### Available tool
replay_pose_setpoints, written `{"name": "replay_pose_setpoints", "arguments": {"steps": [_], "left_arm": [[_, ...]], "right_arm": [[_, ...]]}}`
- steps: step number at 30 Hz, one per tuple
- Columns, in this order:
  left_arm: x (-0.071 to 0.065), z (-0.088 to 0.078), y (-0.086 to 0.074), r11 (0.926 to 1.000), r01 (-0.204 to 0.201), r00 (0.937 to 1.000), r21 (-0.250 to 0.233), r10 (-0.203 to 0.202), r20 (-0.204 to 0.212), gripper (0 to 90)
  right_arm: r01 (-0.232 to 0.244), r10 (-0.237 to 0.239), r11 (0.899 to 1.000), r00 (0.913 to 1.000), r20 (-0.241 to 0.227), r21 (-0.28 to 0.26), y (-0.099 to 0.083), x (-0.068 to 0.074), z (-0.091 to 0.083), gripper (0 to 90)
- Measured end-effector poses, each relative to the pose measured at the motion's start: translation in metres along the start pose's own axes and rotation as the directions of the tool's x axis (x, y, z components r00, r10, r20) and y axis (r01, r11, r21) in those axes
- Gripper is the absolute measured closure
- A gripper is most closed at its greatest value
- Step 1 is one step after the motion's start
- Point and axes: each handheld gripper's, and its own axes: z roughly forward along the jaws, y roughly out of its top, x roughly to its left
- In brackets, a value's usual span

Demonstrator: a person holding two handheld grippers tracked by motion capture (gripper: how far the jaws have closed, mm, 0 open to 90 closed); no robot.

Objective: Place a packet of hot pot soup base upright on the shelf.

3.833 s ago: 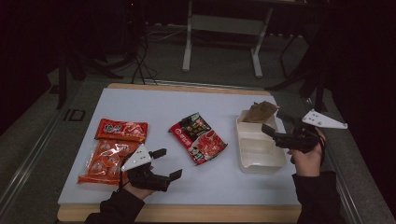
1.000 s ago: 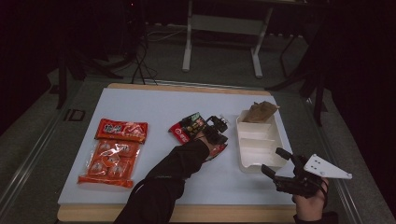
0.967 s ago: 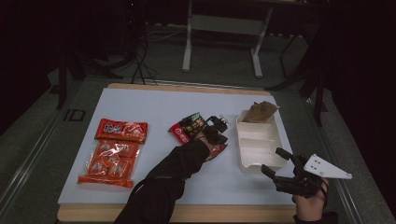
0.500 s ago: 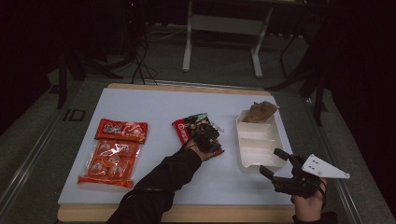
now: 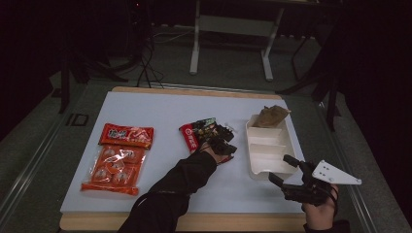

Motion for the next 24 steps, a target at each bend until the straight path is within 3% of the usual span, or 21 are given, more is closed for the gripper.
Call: {"name": "replay_pose_setpoints", "arguments": {"steps": [8, 10, 19, 22, 24], "left_arm": [[-0.004, 0.004, -0.005, 0.9995, -0.013, 0.9994, 0.030, 0.014, -0.031, 90.0], [-0.009, 0.000, -0.010, 0.9990, -0.025, 0.9986, 0.037, 0.027, -0.045, 90.0], [-0.011, -0.017, -0.037, 0.9994, -0.018, 0.9992, 0.028, 0.019, -0.034, 90.0], [-0.011, -0.019, -0.040, 0.9996, -0.028, 0.9992, 0.008, 0.028, -0.029, 90.0], [-0.010, -0.024, -0.041, 0.9993, -0.015, 0.9999, -0.033, 0.015, -0.005, 90.0]], "right_arm": [[-0.006, 0.006, 1.000, 1.0000, -0.003, -0.003, 0.000, -0.001, -0.001, 16.9], [0.001, -0.001, 1.000, 1.0000, -0.005, -0.001, 0.000, 0.000, -0.001, 16.9], [0.001, -0.001, 1.000, 1.0000, -0.008, 0.005, 0.000, 0.002, 0.001, 16.9], [0.001, -0.001, 1.000, 0.9999, -0.011, 0.010, 0.000, 0.003, 0.003, 16.9], [-0.002, 0.002, 1.000, 0.9999, -0.016, 0.010, 0.000, 0.003, 0.004, 16.9]]}}
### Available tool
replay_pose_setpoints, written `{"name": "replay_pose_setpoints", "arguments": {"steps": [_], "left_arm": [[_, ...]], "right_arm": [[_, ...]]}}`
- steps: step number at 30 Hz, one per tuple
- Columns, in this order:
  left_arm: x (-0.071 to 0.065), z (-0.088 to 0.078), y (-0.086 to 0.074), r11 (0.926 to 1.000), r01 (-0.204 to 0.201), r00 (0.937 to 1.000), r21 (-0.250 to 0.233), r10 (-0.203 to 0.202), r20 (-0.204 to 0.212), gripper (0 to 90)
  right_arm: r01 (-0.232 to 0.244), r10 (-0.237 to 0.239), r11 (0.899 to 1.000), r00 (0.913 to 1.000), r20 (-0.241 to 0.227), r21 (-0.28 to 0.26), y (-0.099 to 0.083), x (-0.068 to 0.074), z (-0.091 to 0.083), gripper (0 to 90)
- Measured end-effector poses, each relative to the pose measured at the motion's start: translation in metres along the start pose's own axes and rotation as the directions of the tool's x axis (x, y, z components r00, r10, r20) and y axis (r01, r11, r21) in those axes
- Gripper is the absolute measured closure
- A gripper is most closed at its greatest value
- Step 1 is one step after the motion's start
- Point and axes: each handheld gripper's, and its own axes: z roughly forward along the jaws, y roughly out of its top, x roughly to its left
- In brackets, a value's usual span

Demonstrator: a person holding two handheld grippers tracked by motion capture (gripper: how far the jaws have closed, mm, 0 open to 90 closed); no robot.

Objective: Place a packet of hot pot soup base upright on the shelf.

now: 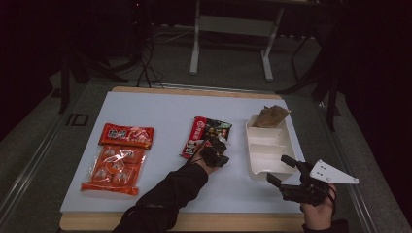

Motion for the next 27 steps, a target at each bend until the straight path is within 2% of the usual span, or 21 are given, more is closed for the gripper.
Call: {"name": "replay_pose_setpoints", "arguments": {"steps": [2, 3, 8, 9, 10, 13, 14, 19, 20, 21, 23, 25, 27], "left_arm": [[0.004, -0.009, -0.001, 0.9997, 0.008, 1.0000, -0.023, -0.008, -0.004, 90.0], [0.008, -0.015, -0.001, 0.9988, 0.024, 0.9997, -0.042, -0.023, 0.010, 90.0], [0.031, -0.046, -0.004, 0.9938, 0.048, 0.9976, -0.101, -0.053, -0.046, 90.0], [0.031, -0.046, -0.004, 0.9938, 0.048, 0.9976, -0.101, -0.053, -0.046, 90.0], [0.040, -0.056, -0.006, 0.9910, 0.067, 0.9952, -0.117, -0.074, -0.063, 89.9], [0.052, -0.066, -0.008, 0.9873, 0.086, 0.9920, -0.134, -0.098, -0.081, 86.0], [0.055, -0.069, -0.009, 0.9863, 0.085, 0.9908, -0.141, -0.099, -0.093, 85.4], [0.067, -0.074, -0.013, 0.9803, 0.104, 0.9878, -0.168, -0.121, -0.098, 76.8], [0.073, -0.075, -0.015, 0.9792, 0.111, 0.9848, -0.169, -0.132, -0.113, 71.9], [0.077, -0.074, -0.015, 0.9791, 0.112, 0.9845, -0.170, -0.133, -0.115, 67.9], [0.085, -0.074, -0.017, 0.9748, 0.129, 0.9799, -0.182, -0.153, -0.127, 62.9], [0.094, -0.073, -0.018, 0.9674, 0.163, 0.9754, -0.194, -0.187, -0.116, 57.2], [0.101, -0.072, -0.018, 0.9649, 0.173, 0.9721, -0.198, -0.199, -0.124, 50.7]], "right_arm": [[0.004, -0.004, 1.000, 1.0000, -0.002, 0.006, 0.000, 0.000, 0.001, 16.8], [0.004, -0.004, 1.000, 1.0000, -0.003, 0.006, 0.000, 0.001, 0.001, 16.9], [0.004, -0.004, 1.000, 0.9999, -0.014, 0.008, -0.001, 0.001, 0.004, 16.9], [0.009, -0.009, 1.000, 0.9999, -0.012, 0.007, -0.001, 0.001, 0.004, 16.9], [0.012, -0.012, 1.000, 0.9998, -0.014, 0.006, 0.000, 0.001, 0.004, 16.9], [0.023, -0.023, 1.000, 0.9997, -0.011, -0.004, 0.000, 0.002, 0.004, 16.8], [0.027, -0.027, 1.000, 0.9996, -0.011, -0.011, 0.000, 0.002, 0.004, 16.8], [0.034, -0.034, 0.999, 0.9994, -0.004, -0.030, 0.001, 0.001, 0.003, 16.6], [0.034, -0.034, 0.999, 0.9994, -0.003, -0.031, 0.001, 0.001, 0.003, 16.4], [0.036, -0.036, 0.999, 0.9993, 0.001, -0.030, 0.001, 0.001, 0.003, 15.7], [0.038, -0.038, 0.999, 0.9992, 0.010, -0.031, 0.001, 0.000, 0.003, 15.1], [0.041, -0.041, 0.999, 0.9991, 0.012, -0.027, 0.001, 0.000, 0.004, 15.0], [0.044, -0.044, 0.999, 0.9989, 0.019, -0.023, 0.000, 0.001, 0.005, 14.8]]}}
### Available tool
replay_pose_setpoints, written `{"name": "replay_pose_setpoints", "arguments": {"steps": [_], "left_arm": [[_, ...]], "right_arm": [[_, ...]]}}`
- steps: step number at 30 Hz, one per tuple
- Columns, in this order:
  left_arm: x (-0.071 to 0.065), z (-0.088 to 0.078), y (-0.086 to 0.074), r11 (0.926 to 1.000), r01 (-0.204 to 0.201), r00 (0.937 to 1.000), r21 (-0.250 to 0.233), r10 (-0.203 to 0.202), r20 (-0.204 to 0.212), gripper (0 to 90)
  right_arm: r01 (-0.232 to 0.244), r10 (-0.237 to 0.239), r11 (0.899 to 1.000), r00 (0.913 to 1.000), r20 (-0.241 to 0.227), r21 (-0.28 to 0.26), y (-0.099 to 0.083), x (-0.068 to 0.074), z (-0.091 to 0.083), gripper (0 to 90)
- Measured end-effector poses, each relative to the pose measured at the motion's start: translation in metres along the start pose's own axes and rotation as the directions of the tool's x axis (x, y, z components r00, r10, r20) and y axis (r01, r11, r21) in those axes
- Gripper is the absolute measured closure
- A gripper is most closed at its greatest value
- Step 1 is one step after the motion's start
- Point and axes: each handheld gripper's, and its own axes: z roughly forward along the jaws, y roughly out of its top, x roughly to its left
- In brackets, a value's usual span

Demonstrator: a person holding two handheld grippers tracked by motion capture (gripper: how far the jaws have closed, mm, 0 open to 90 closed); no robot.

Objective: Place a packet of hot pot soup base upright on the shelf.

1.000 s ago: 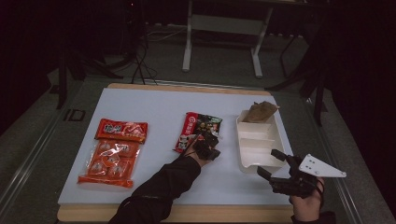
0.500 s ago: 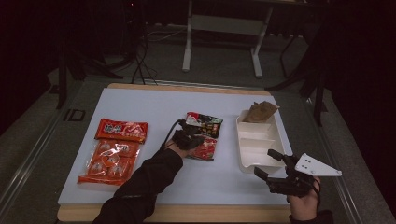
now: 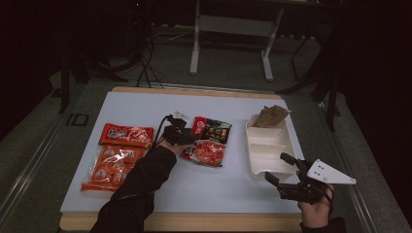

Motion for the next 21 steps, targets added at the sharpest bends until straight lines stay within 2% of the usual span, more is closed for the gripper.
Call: {"name": "replay_pose_setpoints", "arguments": {"steps": [2, 3, 6, 9, 10, 15, 18, 21], "left_arm": [[0.006, 0.002, 0.001, 0.9999, 0.015, 0.9999, -0.001, -0.015, -0.004, 48.5], [0.008, 0.004, 0.001, 1.0000, 0.008, 0.9999, 0.005, -0.008, -0.014, 45.9], [0.013, 0.008, 0.003, 0.9998, 0.012, 0.9999, 0.015, -0.012, -0.002, 46.0], [0.016, 0.018, 0.005, 0.9994, 0.018, 0.9998, 0.030, -0.018, 0.007, 49.1], [0.016, 0.021, 0.005, 0.9992, 0.014, 0.9999, 0.037, -0.014, -0.009, 49.1], [0.020, 0.036, 0.001, 0.9962, 0.022, 0.9994, 0.084, -0.020, -0.027, 49.7], [0.023, 0.043, -0.001, 0.9935, 0.030, 0.9995, 0.110, -0.028, -0.015, 49.5], [0.024, 0.047, -0.001, 0.9928, 0.040, 0.9991, 0.113, -0.039, -0.014, 51.6]], "right_arm": [[0.001, -0.001, 1.000, 1.0000, -0.003, 0.007, 0.000, 0.001, 0.001, 14.8], [0.005, -0.005, 1.000, 1.0000, -0.002, 0.008, 0.000, 0.001, 0.002, 14.8], [0.011, -0.011, 1.000, 0.9999, -0.004, 0.014, 0.000, 0.002, 0.003, 14.7], [0.016, -0.016, 1.000, 0.9999, -0.006, 0.016, 0.000, 0.004, 0.003, 14.8], [0.014, -0.014, 1.000, 0.9999, -0.007, 0.016, 0.000, 0.004, 0.004, 14.8], [0.016, -0.015, 0.999, 0.9998, -0.013, 0.028, -0.002, 0.004, 0.004, 14.7], [0.019, -0.019, 0.999, 0.9997, -0.017, 0.033, -0.002, 0.005, 0.005, 14.7], [0.018, -0.017, 0.999, 0.9996, -0.020, 0.035, -0.002, 0.005, 0.006, 14.8]]}}
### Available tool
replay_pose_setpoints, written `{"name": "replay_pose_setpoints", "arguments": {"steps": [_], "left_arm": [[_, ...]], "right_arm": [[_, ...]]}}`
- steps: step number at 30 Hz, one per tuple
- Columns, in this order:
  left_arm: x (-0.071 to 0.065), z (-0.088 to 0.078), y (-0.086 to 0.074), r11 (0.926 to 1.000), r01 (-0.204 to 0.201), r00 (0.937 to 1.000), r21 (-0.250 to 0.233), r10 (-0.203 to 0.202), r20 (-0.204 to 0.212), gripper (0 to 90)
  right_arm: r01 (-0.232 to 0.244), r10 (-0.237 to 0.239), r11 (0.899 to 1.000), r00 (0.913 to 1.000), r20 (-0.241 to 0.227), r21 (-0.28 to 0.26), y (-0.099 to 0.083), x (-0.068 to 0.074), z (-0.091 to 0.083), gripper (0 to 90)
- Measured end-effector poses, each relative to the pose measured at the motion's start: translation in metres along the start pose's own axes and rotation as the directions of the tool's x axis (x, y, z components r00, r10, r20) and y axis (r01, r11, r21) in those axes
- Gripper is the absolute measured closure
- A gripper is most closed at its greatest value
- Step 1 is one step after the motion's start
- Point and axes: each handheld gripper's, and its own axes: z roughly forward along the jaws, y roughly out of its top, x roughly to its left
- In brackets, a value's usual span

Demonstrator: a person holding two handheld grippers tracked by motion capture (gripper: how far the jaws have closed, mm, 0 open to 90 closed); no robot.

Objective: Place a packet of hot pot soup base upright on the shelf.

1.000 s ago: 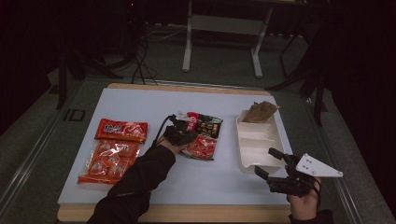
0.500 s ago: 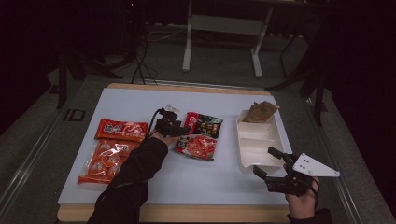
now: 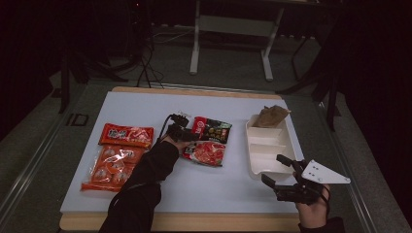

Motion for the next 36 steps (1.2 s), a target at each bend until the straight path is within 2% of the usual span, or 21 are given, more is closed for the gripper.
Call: {"name": "replay_pose_setpoints", "arguments": {"steps": [2, 3, 4, 5, 7, 8, 9, 14, 16, 17, 19, 21, 25, 26, 28, 29, 31, 33, 34, 36], "left_arm": [[-0.002, 0.003, 0.002, 0.9999, -0.002, 1.0000, 0.016, 0.002, -0.002, 53.2], [-0.003, 0.004, 0.003, 0.9992, 0.011, 0.9999, 0.039, -0.011, 0.001, 57.9], [-0.004, 0.006, 0.005, 0.9966, 0.050, 0.9987, 0.066, -0.051, 0.004, 62.4], [-0.004, 0.007, 0.008, 0.9933, 0.068, 0.9977, 0.093, -0.068, -0.002, 63.3], [-0.011, 0.009, 0.014, 0.9900, 0.031, 0.9984, 0.137, -0.024, -0.052, 64.1], [-0.016, 0.010, 0.015, 0.9883, 0.013, 0.9970, 0.152, -0.001, -0.077, 64.5], [-0.018, 0.010, 0.016, 0.9879, 0.010, 0.9951, 0.155, 0.005, -0.098, 65.1], [-0.017, 0.009, 0.009, 0.9952, 0.009, 0.9927, 0.098, 0.003, -0.120, 75.3], [-0.017, 0.009, 0.009, 0.9952, 0.009, 0.9927, 0.098, 0.003, -0.120, 76.2], [-0.020, 0.009, 0.010, 0.9945, -0.013, 0.9887, 0.104, 0.028, -0.147, 78.2], [-0.022, 0.008, 0.012, 0.9932, -0.023, 0.9856, 0.114, 0.042, -0.164, 81.6], [-0.022, 0.007, 0.014, 0.9938, -0.010, 0.9856, 0.111, 0.029, -0.167, 84.2], [-0.024, 0.004, 0.015, 0.9972, 0.015, 0.9870, 0.073, -0.003, -0.161, 88.4], [-0.024, 0.003, 0.016, 0.9974, 0.009, 0.9863, 0.072, 0.003, -0.165, 88.8], [-0.025, -0.001, 0.016, 0.9985, 0.019, 0.9880, 0.051, -0.011, -0.154, 89.1], [-0.026, -0.003, 0.016, 0.9984, 0.015, 0.9884, 0.054, -0.006, -0.152, 89.1], [-0.028, -0.010, 0.016, 0.9998, 0.007, 0.9907, 0.021, -0.004, -0.136, 89.2], [-0.029, -0.013, 0.016, 0.9998, 0.000, 0.9912, 0.019, 0.002, -0.132, 89.2], [-0.032, -0.020, 0.017, 0.9998, -0.016, 0.9925, -0.007, 0.015, -0.121, 89.2], [-0.037, -0.025, 0.017, 0.9991, -0.036, 0.9913, -0.021, 0.033, -0.127, 89.3]], "right_arm": [[-0.001, 0.001, 1.000, 1.0000, -0.004, 0.003, 0.000, 0.000, 0.000, 14.7], [-0.001, 0.001, 1.000, 1.0000, -0.005, 0.004, 0.000, 0.000, 0.000, 14.8], [0.001, -0.001, 1.000, 1.0000, -0.006, 0.005, 0.000, 0.000, 0.001, 14.8], [0.000, 0.000, 1.000, 1.0000, -0.009, 0.006, 0.000, 0.000, 0.001, 14.8], [0.002, -0.002, 1.000, 1.0000, -0.010, 0.006, 0.000, 0.000, 0.001, 14.8], [0.002, -0.002, 1.000, 0.9999, -0.013, 0.007, 0.000, 0.001, 0.002, 14.8], [0.002, -0.002, 1.000, 0.9999, -0.016, 0.006, 0.000, 0.001, 0.002, 14.7], [-0.003, 0.003, 1.000, 0.9996, -0.026, 0.005, 0.001, 0.001, 0.001, 14.8], [-0.003, 0.003, 1.000, 0.9996, -0.027, 0.005, 0.000, 0.001, 0.002, 14.8], [-0.004, 0.004, 1.000, 0.9995, -0.031, 0.007, 0.001, 0.001, 0.003, 14.8], [-0.002, 0.002, 1.000, 0.9994, -0.036, 0.010, 0.001, 0.002, 0.004, 14.8], [0.003, -0.003, 1.000, 0.9992, -0.039, 0.013, 0.001, 0.002, 0.005, 14.8], [0.008, -0.008, 1.000, 0.9990, -0.045, 0.014, 0.000, 0.002, 0.005, 15.0], [0.008, -0.007, 1.000, 0.9989, -0.045, 0.014, 0.000, 0.002, 0.005, 15.1], [0.010, -0.009, 1.000, 0.9990, -0.045, 0.009, 0.000, 0.001, 0.004, 15.4], [0.010, -0.010, 1.000, 0.9989, -0.046, 0.003, 0.000, 0.001, 0.003, 15.5], [0.009, -0.009, 1.000, 0.9989, -0.046, -0.005, 0.001, 0.000, 0.002, 16.0], [0.014, -0.015, 1.000, 0.9989, -0.044, -0.012, 0.001, 0.000, 0.001, 16.9], [0.010, -0.011, 1.000, 0.9990, -0.043, -0.017, 0.002, 0.000, 0.001, 16.9], [0.011, -0.012, 1.000, 0.9995, -0.030, -0.011, 0.003, 0.000, 0.001, 16.8]]}}
